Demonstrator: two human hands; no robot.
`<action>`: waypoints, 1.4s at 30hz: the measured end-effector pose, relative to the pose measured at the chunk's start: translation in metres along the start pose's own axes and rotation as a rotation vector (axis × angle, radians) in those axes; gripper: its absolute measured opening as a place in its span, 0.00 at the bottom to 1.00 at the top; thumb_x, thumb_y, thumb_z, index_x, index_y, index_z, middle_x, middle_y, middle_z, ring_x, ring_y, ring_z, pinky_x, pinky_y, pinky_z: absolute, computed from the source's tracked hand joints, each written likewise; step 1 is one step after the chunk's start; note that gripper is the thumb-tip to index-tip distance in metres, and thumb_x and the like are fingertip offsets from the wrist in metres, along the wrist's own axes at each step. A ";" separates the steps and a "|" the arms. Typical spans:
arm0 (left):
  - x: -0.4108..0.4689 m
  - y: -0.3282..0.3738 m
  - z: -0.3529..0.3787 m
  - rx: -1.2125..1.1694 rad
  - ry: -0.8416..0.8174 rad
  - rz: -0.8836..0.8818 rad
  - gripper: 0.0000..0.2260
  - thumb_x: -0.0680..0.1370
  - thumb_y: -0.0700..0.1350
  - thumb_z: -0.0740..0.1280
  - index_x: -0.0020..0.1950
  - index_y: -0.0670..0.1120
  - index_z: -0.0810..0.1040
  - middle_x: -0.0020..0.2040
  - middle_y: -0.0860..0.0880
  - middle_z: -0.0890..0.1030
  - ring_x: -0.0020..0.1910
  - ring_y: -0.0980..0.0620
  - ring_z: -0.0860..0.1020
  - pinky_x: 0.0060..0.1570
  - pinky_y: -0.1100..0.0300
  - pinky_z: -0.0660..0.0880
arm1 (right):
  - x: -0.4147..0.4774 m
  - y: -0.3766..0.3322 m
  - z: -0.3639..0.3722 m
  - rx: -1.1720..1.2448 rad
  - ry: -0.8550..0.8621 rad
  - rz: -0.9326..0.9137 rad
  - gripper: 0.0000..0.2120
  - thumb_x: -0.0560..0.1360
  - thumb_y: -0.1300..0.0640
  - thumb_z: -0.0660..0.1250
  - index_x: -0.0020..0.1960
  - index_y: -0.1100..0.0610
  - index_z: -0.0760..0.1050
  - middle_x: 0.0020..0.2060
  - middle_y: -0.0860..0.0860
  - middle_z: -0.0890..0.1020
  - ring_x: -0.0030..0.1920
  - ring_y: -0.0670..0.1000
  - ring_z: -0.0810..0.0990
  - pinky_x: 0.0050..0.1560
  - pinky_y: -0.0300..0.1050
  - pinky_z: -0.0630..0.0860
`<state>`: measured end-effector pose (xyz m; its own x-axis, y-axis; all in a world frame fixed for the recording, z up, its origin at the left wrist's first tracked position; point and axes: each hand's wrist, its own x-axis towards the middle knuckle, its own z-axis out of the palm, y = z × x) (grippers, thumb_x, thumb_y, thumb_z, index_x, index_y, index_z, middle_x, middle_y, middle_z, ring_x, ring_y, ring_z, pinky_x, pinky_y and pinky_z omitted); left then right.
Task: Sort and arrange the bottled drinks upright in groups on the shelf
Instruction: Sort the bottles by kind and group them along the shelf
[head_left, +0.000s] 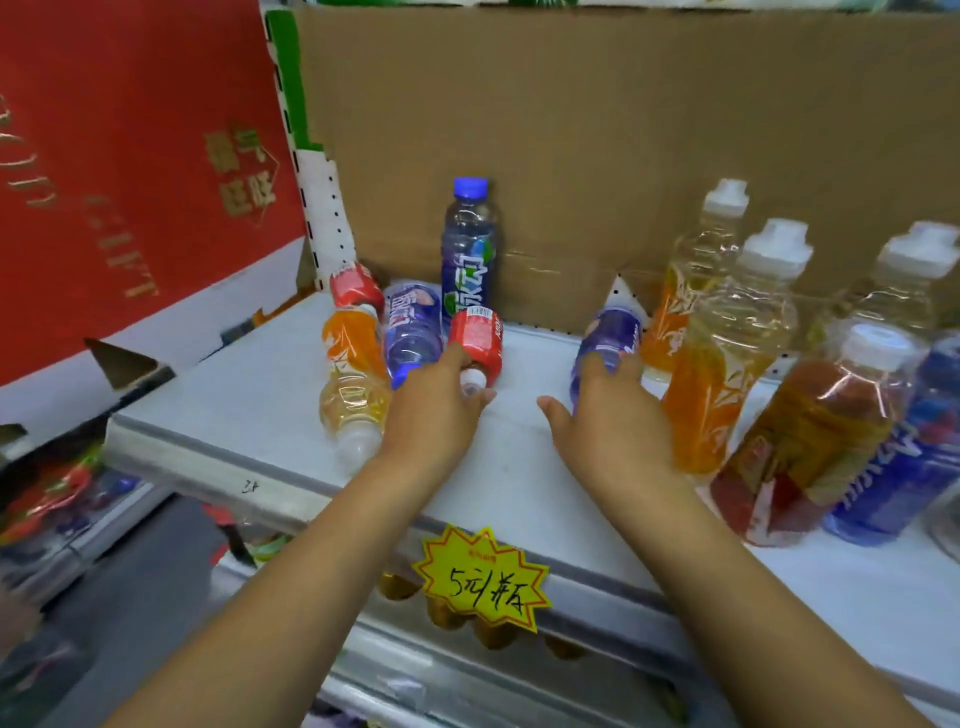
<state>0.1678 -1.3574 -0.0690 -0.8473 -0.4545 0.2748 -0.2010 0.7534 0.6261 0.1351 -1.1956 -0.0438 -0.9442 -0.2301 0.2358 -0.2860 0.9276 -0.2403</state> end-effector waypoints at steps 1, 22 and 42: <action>0.004 0.000 0.000 0.010 0.004 0.010 0.16 0.78 0.53 0.70 0.63 0.49 0.75 0.55 0.44 0.82 0.54 0.42 0.80 0.46 0.57 0.71 | 0.001 0.001 0.002 -0.012 0.018 0.033 0.31 0.80 0.39 0.63 0.75 0.55 0.62 0.74 0.61 0.64 0.62 0.63 0.78 0.52 0.51 0.78; 0.004 -0.005 -0.013 -0.196 0.092 0.255 0.14 0.78 0.37 0.70 0.63 0.46 0.82 0.57 0.45 0.78 0.54 0.46 0.79 0.50 0.65 0.68 | -0.022 0.001 0.002 0.402 0.526 0.027 0.13 0.71 0.58 0.75 0.53 0.59 0.76 0.51 0.54 0.75 0.46 0.46 0.69 0.44 0.23 0.65; 0.042 0.014 -0.040 -0.363 0.085 0.323 0.10 0.80 0.42 0.69 0.61 0.48 0.83 0.59 0.51 0.82 0.58 0.56 0.76 0.56 0.68 0.71 | 0.064 -0.019 -0.062 0.357 0.481 -0.258 0.11 0.79 0.50 0.69 0.58 0.55 0.80 0.53 0.49 0.83 0.54 0.54 0.75 0.55 0.53 0.76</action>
<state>0.1489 -1.3847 -0.0196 -0.7920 -0.2734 0.5459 0.2624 0.6549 0.7087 0.0901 -1.2099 0.0347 -0.6834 -0.1978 0.7028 -0.6085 0.6862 -0.3986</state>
